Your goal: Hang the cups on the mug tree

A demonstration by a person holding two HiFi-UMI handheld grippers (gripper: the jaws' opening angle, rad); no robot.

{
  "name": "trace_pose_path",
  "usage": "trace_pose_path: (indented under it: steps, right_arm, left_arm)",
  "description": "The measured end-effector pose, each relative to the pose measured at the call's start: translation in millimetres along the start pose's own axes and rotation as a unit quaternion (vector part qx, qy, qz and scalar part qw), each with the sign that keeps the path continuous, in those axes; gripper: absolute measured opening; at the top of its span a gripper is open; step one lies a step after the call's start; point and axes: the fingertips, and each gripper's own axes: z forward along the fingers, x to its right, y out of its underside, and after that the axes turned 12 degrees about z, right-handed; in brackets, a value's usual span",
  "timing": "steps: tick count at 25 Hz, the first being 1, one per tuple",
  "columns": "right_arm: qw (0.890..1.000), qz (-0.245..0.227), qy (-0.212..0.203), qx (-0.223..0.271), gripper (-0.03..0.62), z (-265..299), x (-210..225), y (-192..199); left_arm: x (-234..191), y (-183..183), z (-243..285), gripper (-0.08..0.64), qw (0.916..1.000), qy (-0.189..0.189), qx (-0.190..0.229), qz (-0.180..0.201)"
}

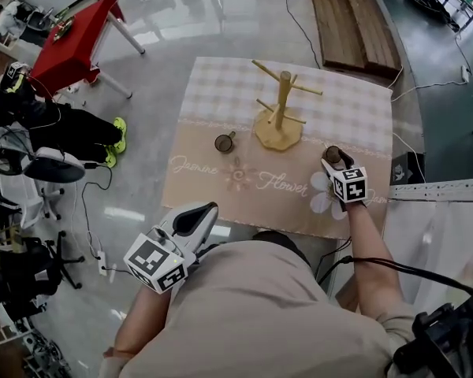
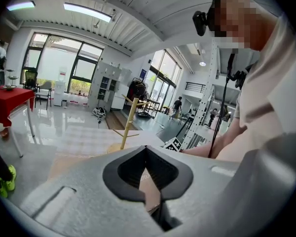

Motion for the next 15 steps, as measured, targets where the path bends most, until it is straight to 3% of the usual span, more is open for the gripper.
trace_pose_path:
  steps: [8, 15]
  right_arm:
    - [1.0, -0.003, -0.012, 0.02, 0.267, -6, -6, -9]
    - [0.994, -0.025, 0.002, 0.102, 0.267, -53, -33, -70]
  left_arm:
    - [-2, -3, 0, 0.008, 0.9999, -0.01, 0.004, -0.006]
    - [-3, -7, 5, 0.008, 0.9999, 0.003, 0.012, -0.005]
